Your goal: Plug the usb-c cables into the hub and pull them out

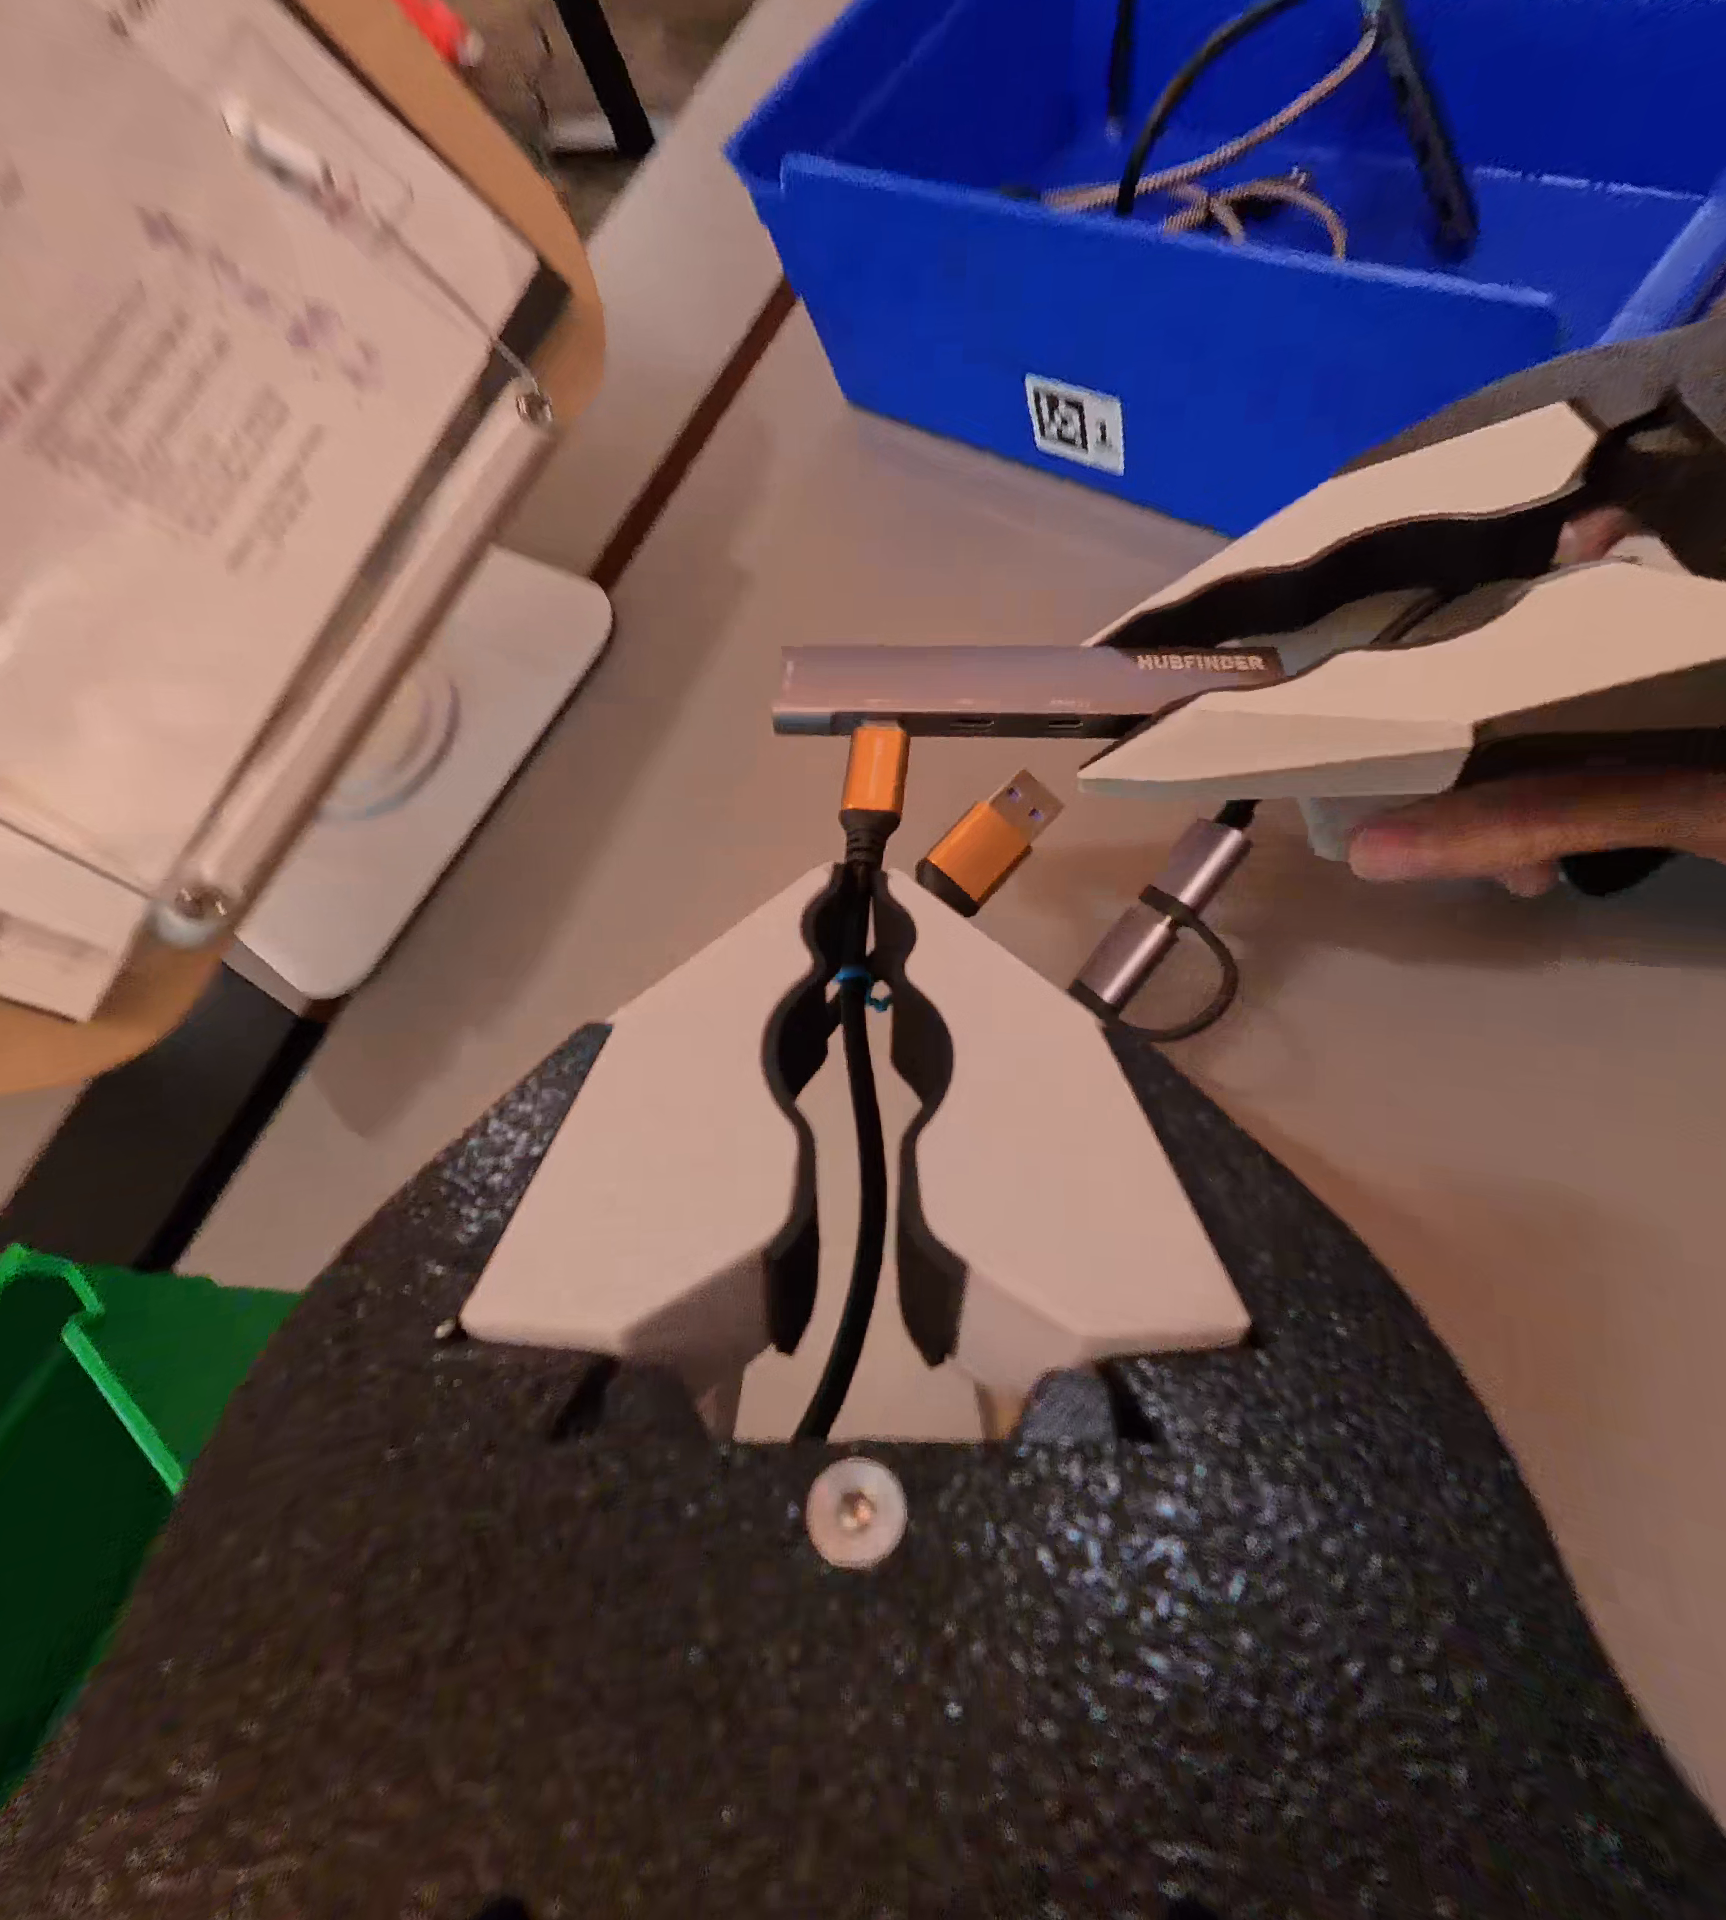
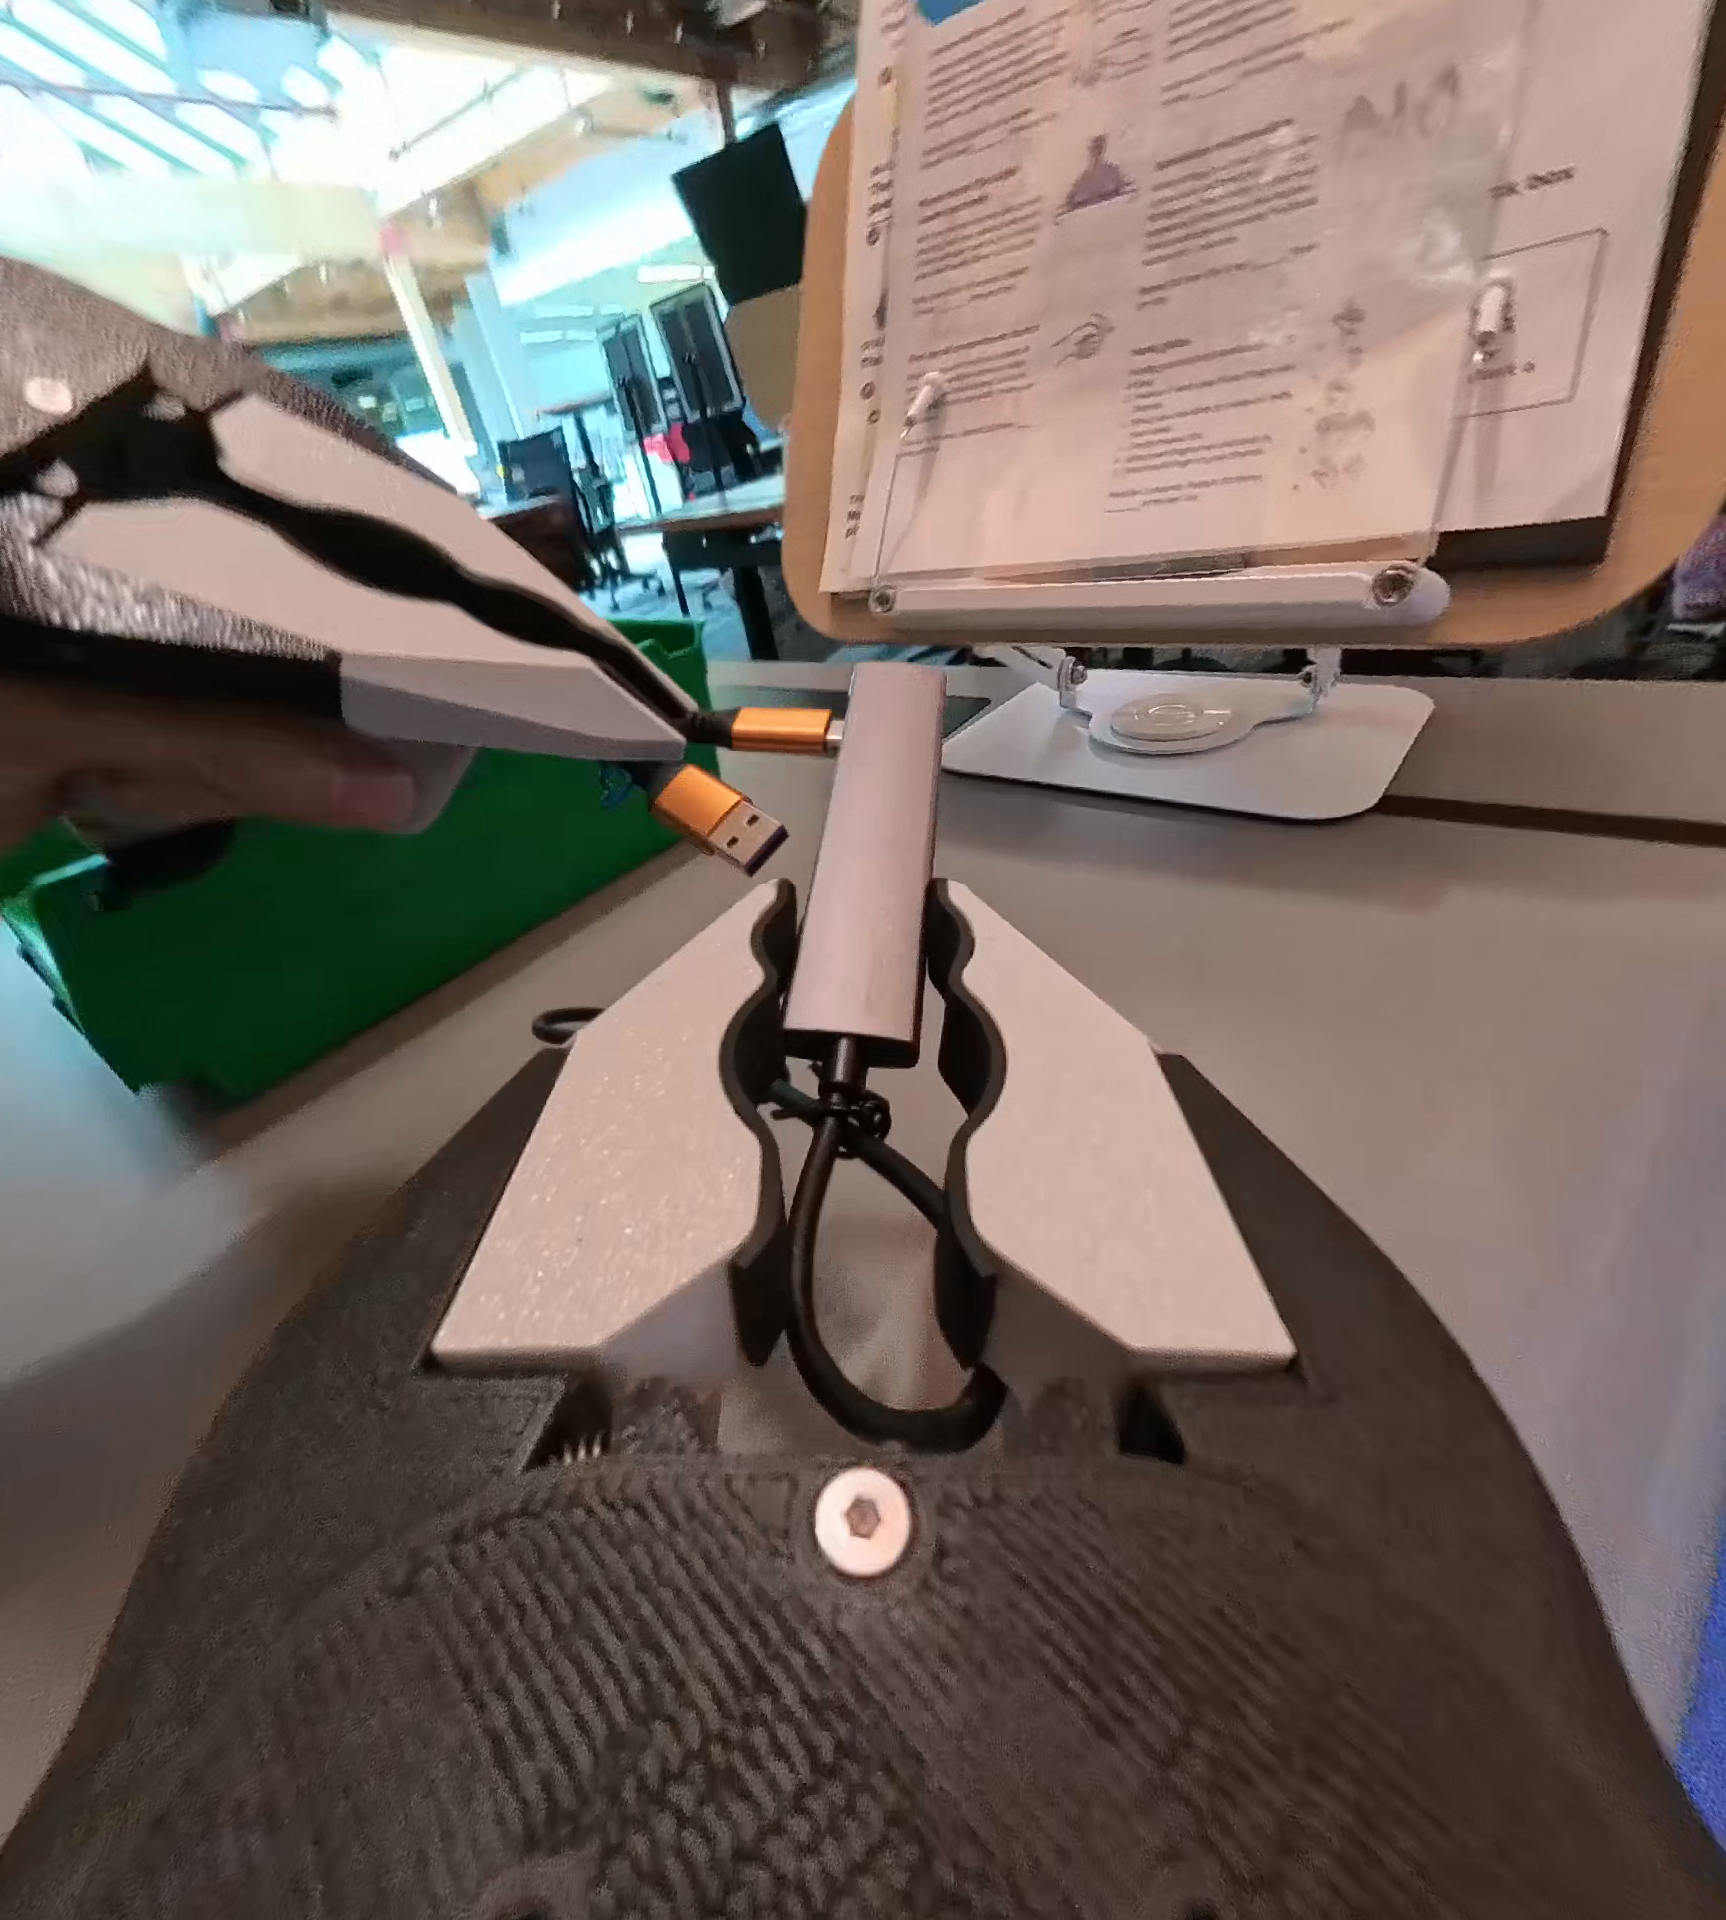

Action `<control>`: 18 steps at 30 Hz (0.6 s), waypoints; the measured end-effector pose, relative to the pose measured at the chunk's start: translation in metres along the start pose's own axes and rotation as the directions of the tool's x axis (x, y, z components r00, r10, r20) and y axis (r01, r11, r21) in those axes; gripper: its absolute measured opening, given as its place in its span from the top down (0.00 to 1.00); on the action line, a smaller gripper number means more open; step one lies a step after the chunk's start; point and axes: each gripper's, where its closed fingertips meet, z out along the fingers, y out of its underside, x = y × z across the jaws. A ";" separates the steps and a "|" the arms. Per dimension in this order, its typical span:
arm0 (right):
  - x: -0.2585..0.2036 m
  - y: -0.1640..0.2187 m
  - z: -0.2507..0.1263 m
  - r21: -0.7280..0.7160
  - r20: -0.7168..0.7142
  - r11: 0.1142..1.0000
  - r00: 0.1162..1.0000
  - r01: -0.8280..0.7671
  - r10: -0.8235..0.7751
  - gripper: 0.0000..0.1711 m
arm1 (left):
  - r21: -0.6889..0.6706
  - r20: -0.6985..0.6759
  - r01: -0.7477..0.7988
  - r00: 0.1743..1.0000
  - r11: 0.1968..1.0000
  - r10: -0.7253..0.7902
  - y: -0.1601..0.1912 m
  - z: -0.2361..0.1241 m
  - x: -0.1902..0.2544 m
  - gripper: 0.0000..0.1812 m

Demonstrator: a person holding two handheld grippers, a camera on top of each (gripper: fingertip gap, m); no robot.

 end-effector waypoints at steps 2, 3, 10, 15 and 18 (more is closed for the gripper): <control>0.005 -0.004 -0.002 0.021 -0.014 0.999 0.999 -0.033 0.033 0.86 | 0.062 0.017 -0.029 0.999 0.998 0.028 -0.008 0.004 0.000 0.99; 0.007 -0.006 -0.003 0.032 -0.021 0.999 0.999 -0.039 0.040 0.86 | 0.085 0.020 -0.036 0.999 0.996 0.035 -0.010 0.005 0.000 0.99; 0.013 -0.011 -0.007 0.055 -0.023 0.995 0.996 -0.081 0.082 0.86 | 0.194 0.028 -0.095 0.995 0.976 0.092 -0.019 0.009 0.002 0.98; 0.014 -0.011 -0.007 0.058 -0.036 0.996 0.997 -0.066 0.068 0.86 | 0.202 0.015 -0.103 0.995 0.974 0.103 -0.018 0.012 0.004 0.97; 0.013 -0.013 -0.008 0.068 -0.036 0.996 0.998 -0.055 0.058 0.86 | 0.216 -0.002 -0.093 0.995 0.972 0.095 -0.019 0.011 0.006 0.97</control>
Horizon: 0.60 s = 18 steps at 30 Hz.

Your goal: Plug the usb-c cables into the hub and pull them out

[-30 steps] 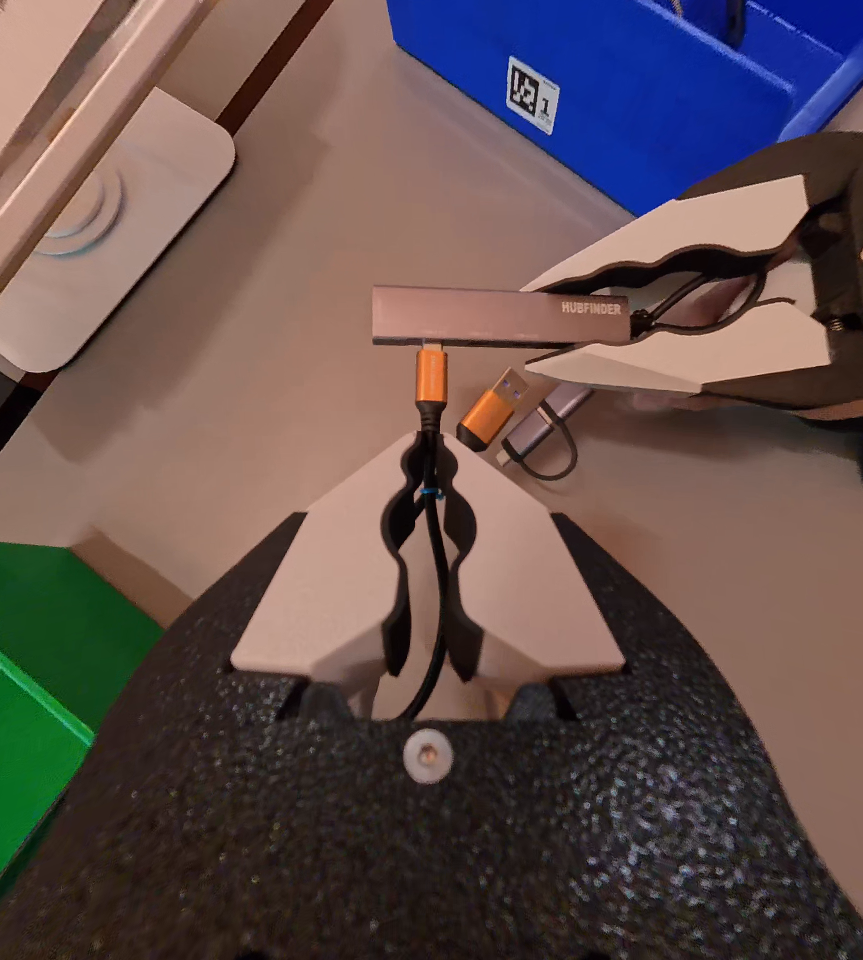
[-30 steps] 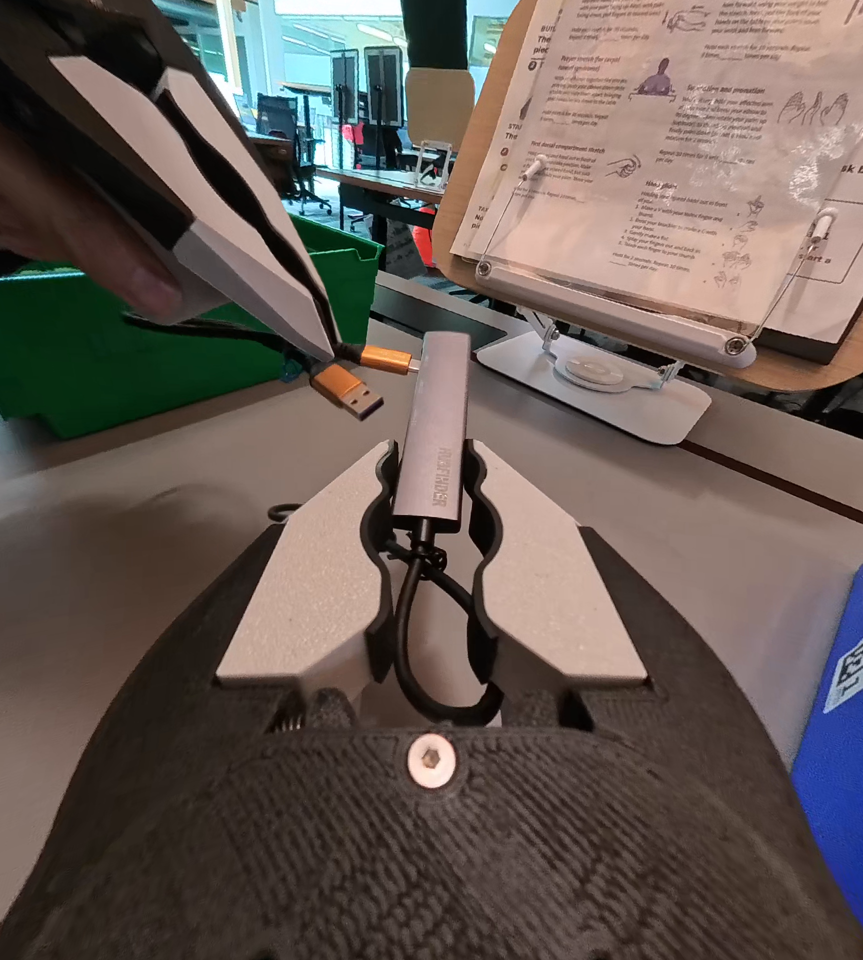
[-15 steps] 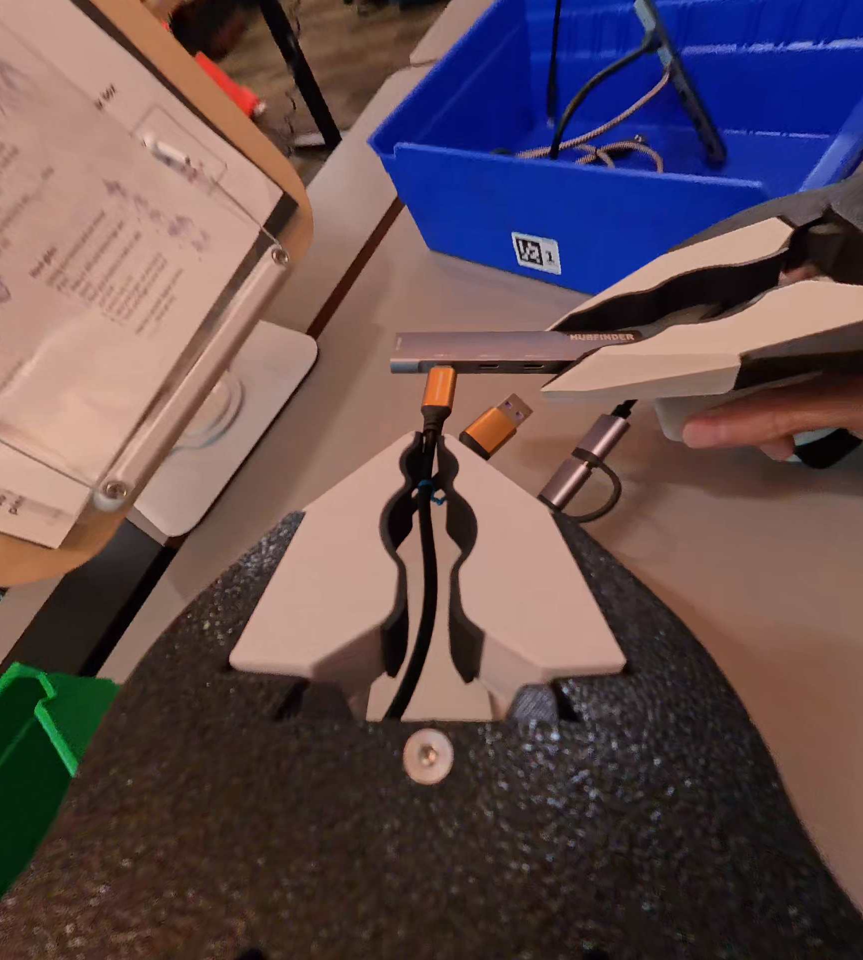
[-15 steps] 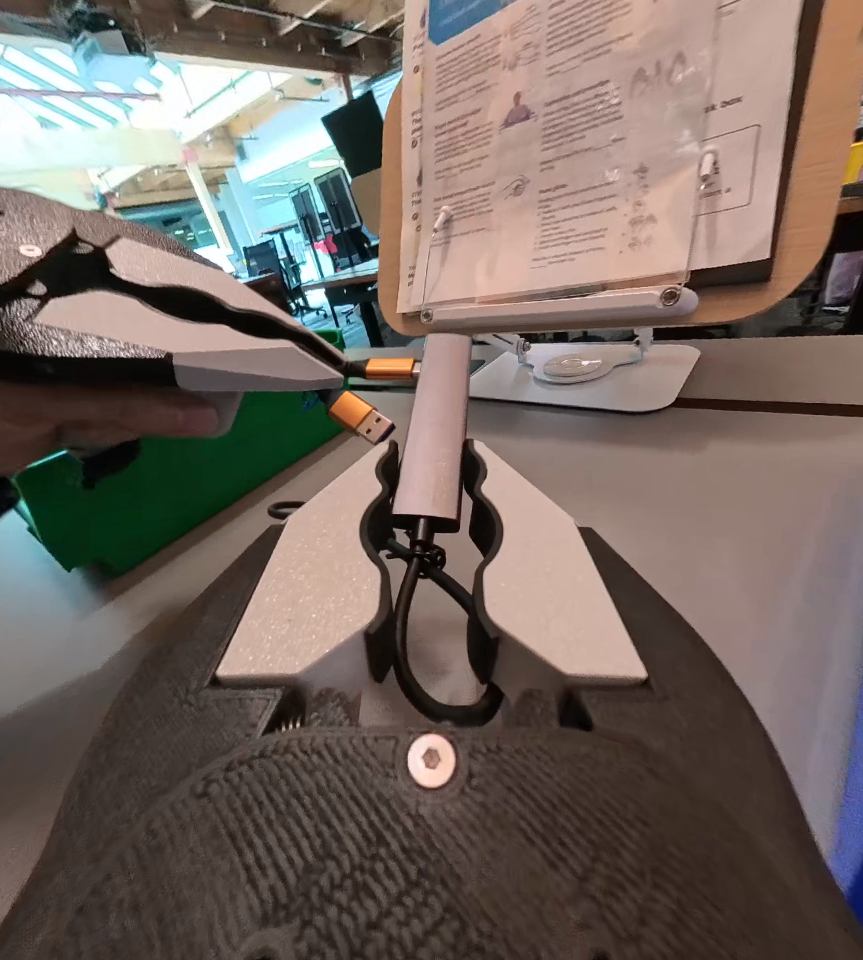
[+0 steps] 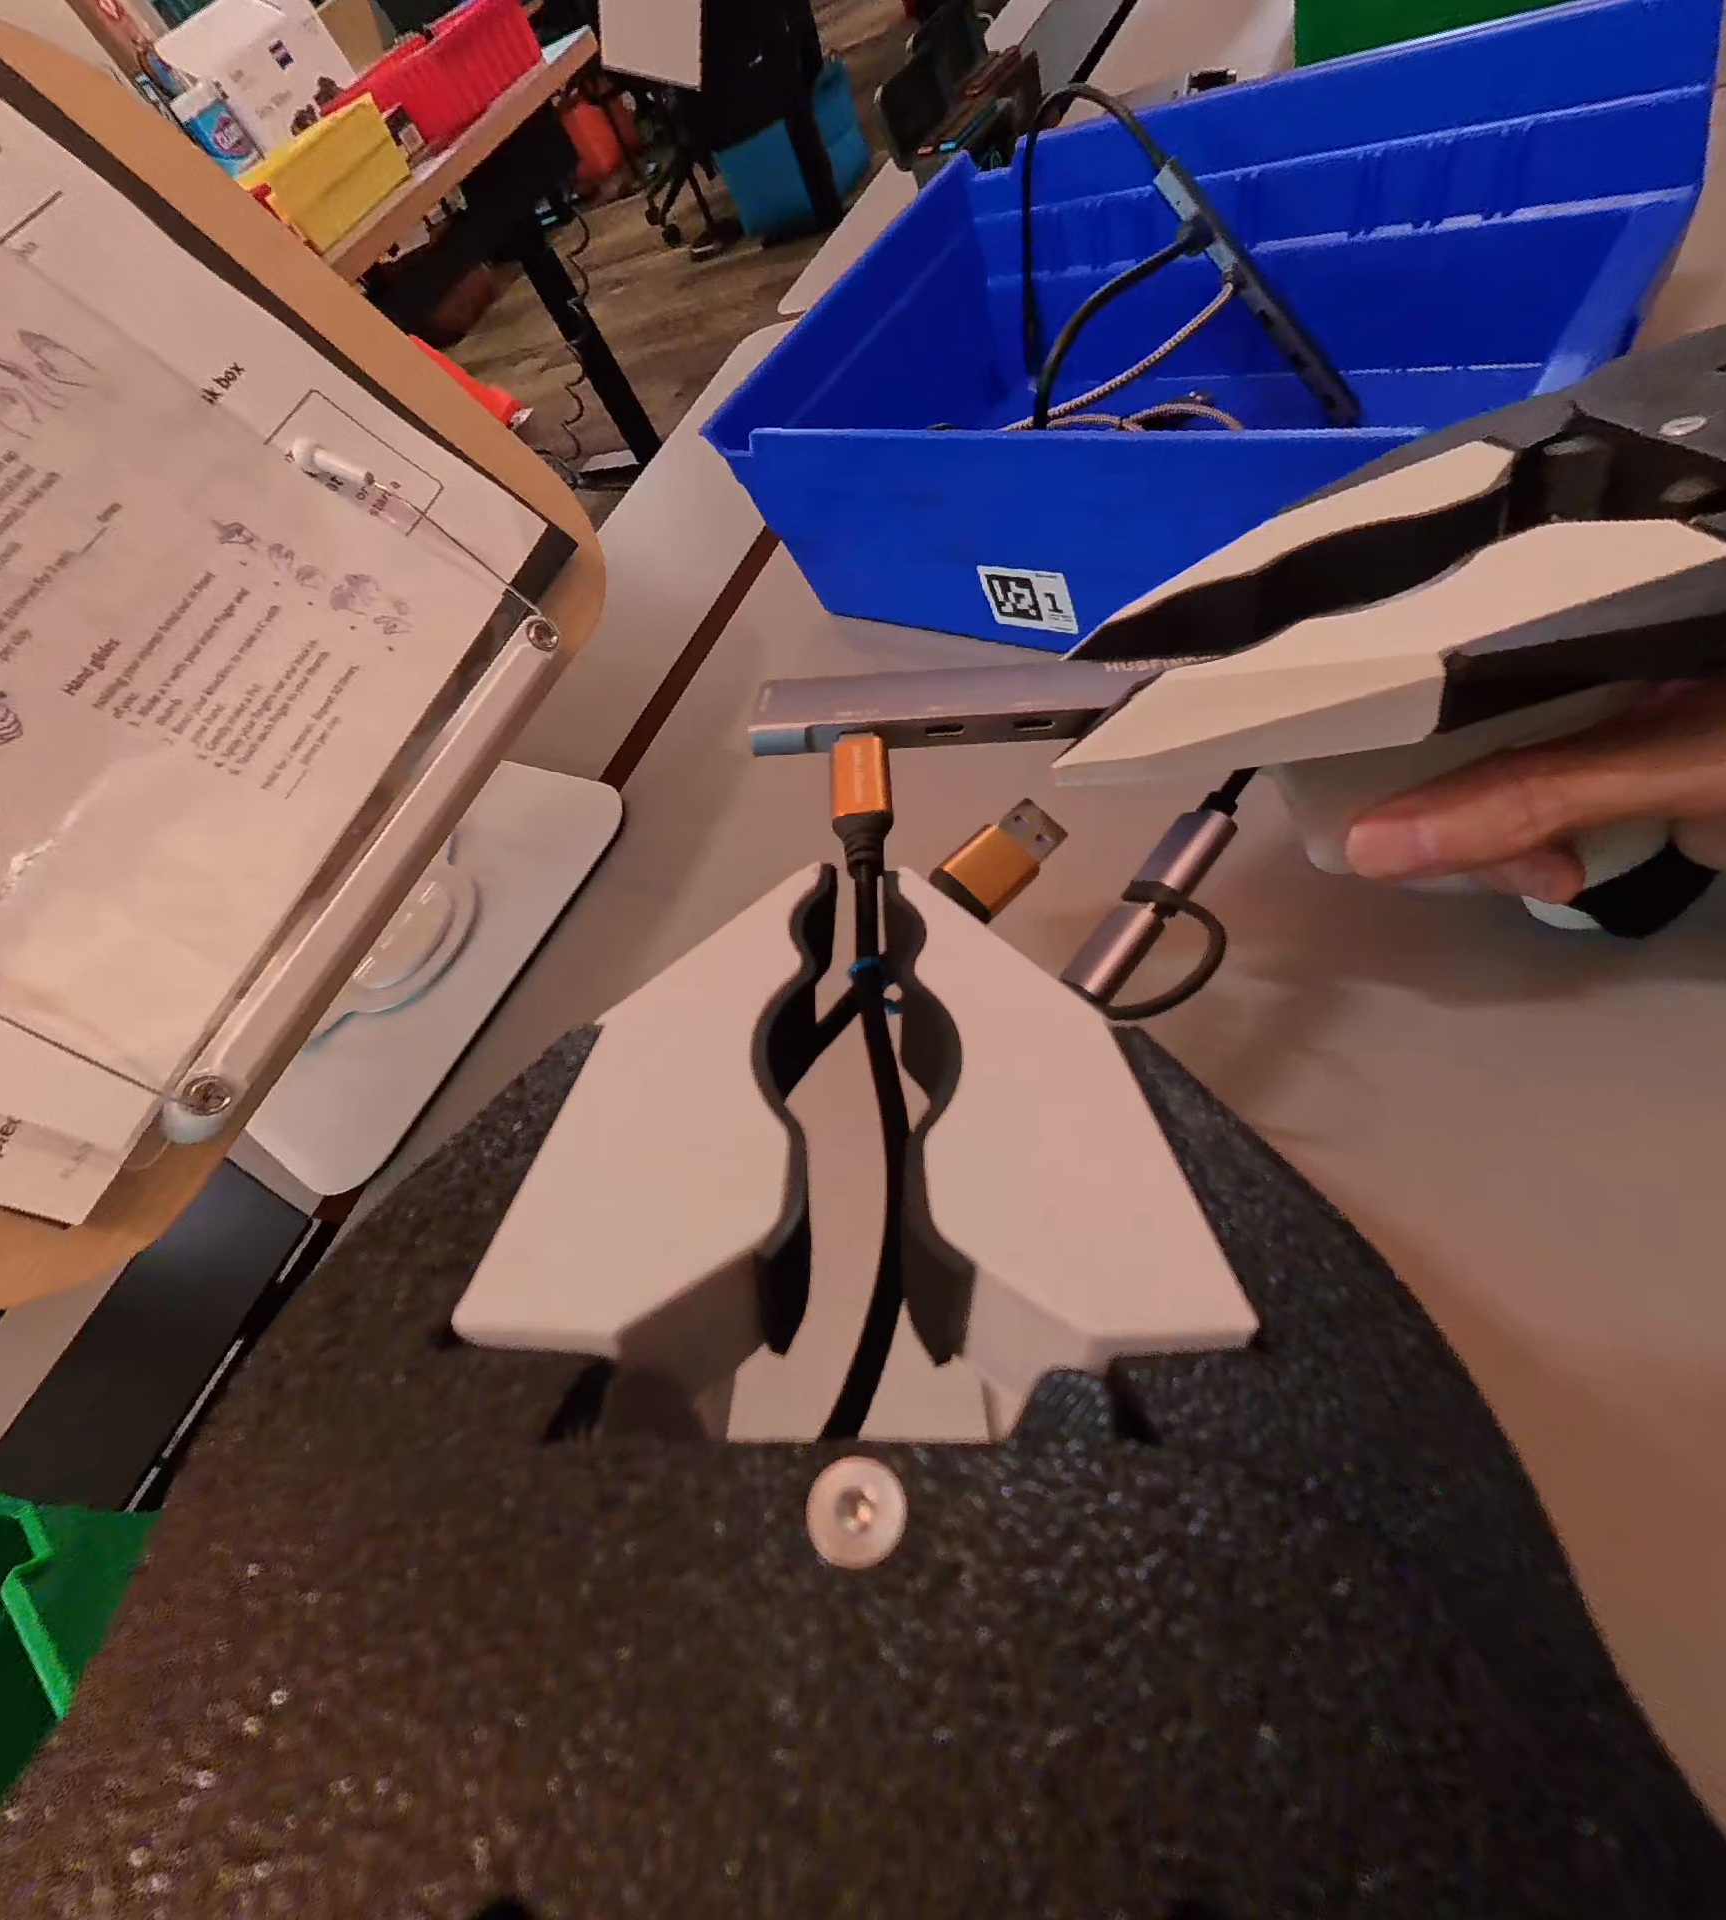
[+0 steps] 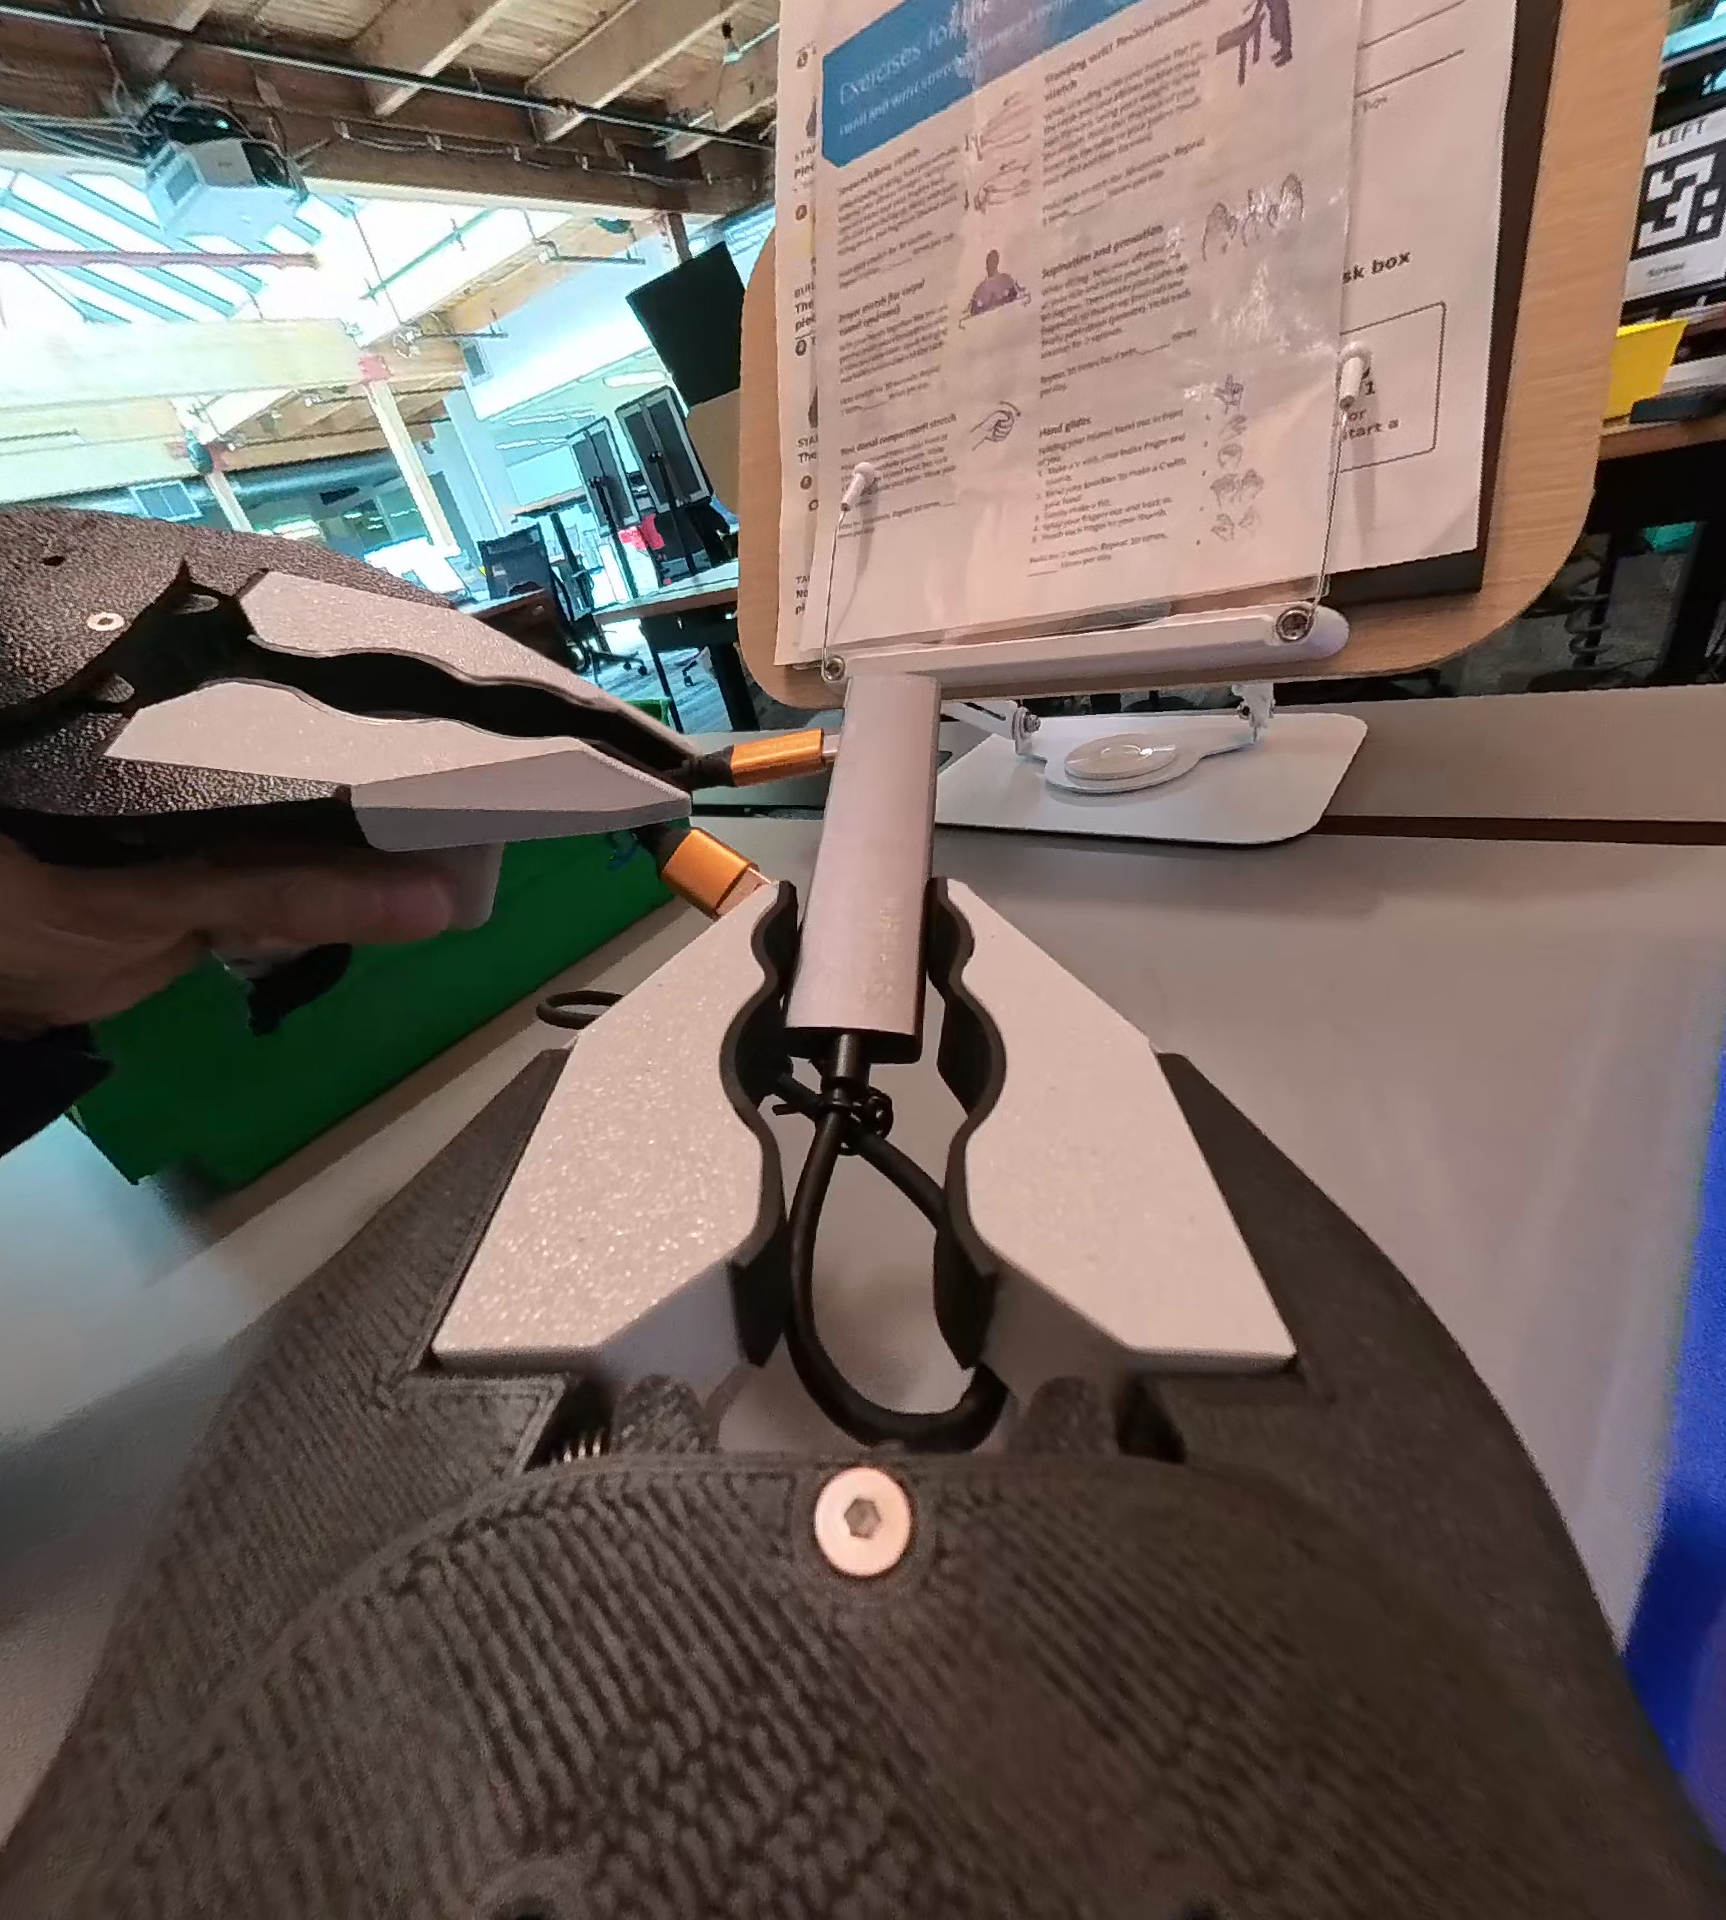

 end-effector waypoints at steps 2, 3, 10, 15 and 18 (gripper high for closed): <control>-0.004 0.001 0.001 -0.006 0.022 1.000 1.000 0.003 -0.003 0.86 | 0.002 -0.027 0.013 1.000 1.000 -0.013 0.000 0.000 0.003 0.97; -0.005 0.003 0.002 -0.014 0.020 1.000 1.000 0.016 -0.015 0.86 | -0.007 -0.011 0.019 1.000 1.000 -0.019 0.002 0.000 0.000 0.97; -0.013 0.006 0.003 -0.035 0.052 0.992 0.991 0.123 -0.121 0.85 | -0.028 -0.002 0.014 1.000 1.000 -0.014 0.002 -0.008 -0.006 0.98; -0.016 0.010 0.005 -0.058 0.049 0.982 0.983 0.177 -0.174 0.84 | -0.037 0.014 -0.014 1.000 0.999 0.015 0.003 -0.007 -0.007 0.98; -0.017 0.004 0.003 -0.042 0.035 0.971 0.971 0.236 -0.235 0.85 | -0.066 0.007 -0.047 0.999 0.997 0.047 0.007 -0.008 -0.006 0.98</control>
